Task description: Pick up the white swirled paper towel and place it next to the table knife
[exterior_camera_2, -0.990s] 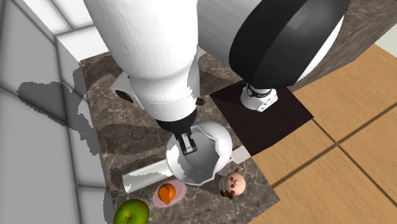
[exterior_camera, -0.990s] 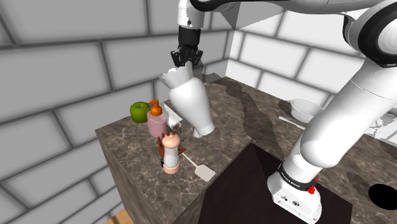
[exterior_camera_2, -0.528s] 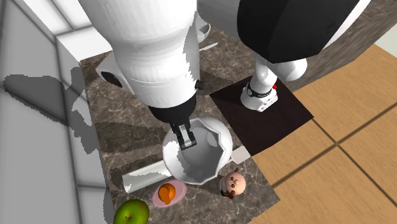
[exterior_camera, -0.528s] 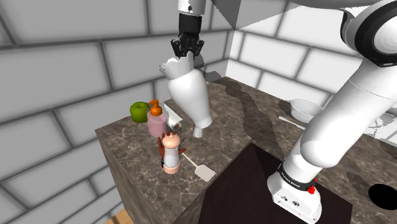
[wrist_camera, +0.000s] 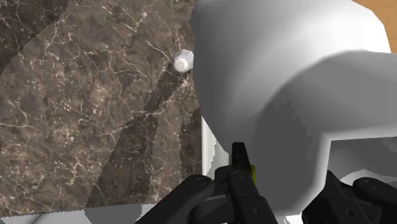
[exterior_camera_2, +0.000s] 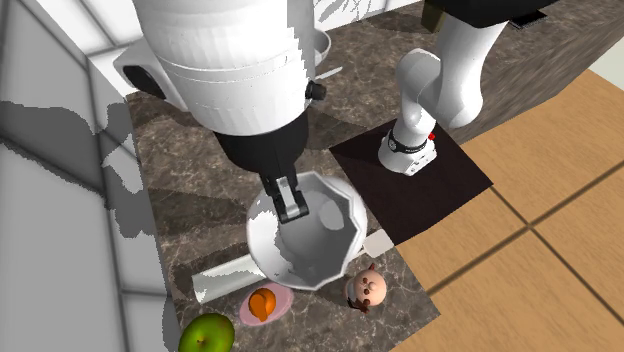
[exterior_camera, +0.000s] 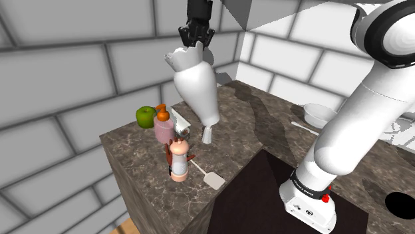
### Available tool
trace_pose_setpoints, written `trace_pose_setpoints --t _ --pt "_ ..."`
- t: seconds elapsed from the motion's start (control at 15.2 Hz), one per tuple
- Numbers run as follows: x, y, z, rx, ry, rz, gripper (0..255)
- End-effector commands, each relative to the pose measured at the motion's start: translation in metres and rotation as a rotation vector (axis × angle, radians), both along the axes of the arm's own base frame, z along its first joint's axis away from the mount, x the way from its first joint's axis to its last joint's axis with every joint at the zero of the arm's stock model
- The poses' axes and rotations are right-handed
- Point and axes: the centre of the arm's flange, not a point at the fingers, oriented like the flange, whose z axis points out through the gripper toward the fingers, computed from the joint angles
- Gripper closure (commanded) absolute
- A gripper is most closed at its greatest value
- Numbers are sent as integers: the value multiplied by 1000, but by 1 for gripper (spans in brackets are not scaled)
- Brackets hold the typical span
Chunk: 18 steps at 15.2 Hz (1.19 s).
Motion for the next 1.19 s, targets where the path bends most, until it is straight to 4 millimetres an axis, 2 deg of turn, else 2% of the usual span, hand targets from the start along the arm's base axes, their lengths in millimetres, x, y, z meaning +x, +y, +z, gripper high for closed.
trace_pose_setpoints --t 0.0,0.2,1.12 --pt "-1 -1 12 0 -1 0 255" --pt "-1 -1 26 0 -1 0 255" --pt "-73 -171 27 0 -1 0 255"
